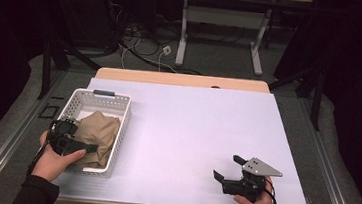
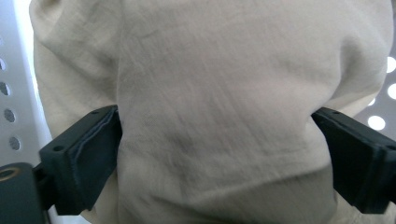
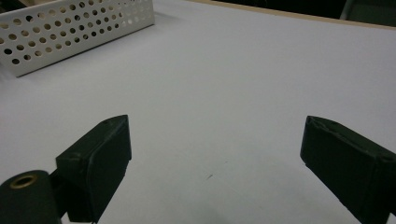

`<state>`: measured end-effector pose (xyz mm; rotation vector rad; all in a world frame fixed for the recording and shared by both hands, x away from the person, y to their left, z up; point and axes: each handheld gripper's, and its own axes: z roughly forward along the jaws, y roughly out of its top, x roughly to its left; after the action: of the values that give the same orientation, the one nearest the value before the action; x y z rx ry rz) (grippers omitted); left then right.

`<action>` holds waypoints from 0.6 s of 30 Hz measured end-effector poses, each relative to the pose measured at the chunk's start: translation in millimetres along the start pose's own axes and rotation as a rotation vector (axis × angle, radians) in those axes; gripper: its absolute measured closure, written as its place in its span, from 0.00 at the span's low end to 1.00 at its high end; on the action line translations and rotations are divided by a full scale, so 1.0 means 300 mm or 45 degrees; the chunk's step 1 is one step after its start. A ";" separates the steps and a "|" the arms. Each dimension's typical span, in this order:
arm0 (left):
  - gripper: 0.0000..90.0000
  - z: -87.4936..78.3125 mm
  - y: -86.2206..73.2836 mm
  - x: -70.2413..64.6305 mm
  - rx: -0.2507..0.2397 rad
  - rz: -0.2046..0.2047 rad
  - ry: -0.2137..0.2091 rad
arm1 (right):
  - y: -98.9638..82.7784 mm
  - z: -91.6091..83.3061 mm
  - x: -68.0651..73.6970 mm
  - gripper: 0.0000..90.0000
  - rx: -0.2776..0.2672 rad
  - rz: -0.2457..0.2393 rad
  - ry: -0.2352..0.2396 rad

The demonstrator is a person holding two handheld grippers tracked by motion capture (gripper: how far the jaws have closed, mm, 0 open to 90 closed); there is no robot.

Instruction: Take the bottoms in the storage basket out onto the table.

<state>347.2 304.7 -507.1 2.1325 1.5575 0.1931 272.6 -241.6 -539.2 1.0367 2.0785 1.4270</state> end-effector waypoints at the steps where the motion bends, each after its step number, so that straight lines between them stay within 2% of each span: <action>1: 0.08 -0.001 0.000 0.001 0.001 -0.001 -0.001 | 0.000 0.000 0.000 0.10 0.004 0.000 0.001; 9: 0.16 -0.002 0.000 0.004 0.000 -0.027 -0.001 | 0.000 0.000 0.000 0.10 0.011 -0.005 0.004; 18: 0.23 0.000 0.001 0.002 0.010 -0.027 0.017 | 0.001 -0.001 0.000 0.11 0.014 -0.009 0.001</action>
<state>347.6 305.1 -507.1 2.1240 1.5902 0.1949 272.4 -241.8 -538.9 1.0321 2.0907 1.4147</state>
